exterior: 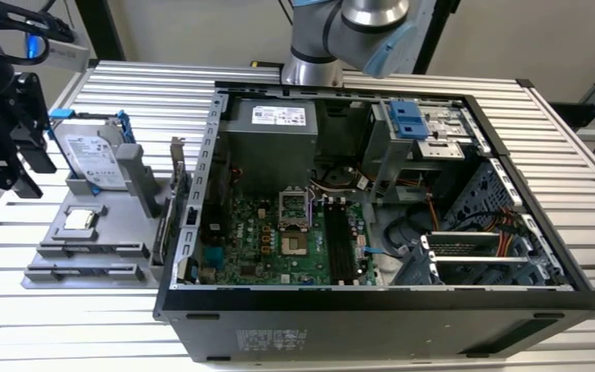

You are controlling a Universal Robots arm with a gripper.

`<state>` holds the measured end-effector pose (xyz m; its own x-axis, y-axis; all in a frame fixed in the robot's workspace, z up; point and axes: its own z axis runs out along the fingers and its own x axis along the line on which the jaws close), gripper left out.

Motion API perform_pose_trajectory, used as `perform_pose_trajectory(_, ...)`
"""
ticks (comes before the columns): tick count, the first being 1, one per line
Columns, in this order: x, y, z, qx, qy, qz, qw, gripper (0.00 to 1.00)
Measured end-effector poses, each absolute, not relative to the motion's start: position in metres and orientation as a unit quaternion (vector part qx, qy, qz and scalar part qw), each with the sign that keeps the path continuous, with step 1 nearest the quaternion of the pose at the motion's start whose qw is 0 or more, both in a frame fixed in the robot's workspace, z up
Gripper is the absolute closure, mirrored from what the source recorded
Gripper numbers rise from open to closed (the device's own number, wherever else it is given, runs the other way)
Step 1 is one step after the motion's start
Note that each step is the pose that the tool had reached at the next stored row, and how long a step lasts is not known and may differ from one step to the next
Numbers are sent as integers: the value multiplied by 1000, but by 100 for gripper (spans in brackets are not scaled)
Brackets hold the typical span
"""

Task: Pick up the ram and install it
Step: 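Pick up the ram and move it above insertion slot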

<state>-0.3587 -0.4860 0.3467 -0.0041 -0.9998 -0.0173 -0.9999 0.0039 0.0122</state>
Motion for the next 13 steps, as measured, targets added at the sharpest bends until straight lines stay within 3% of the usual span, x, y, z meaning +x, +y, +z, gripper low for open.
perform_pose_trajectory(13,-359,-486,326,-706,708,9,1,0)
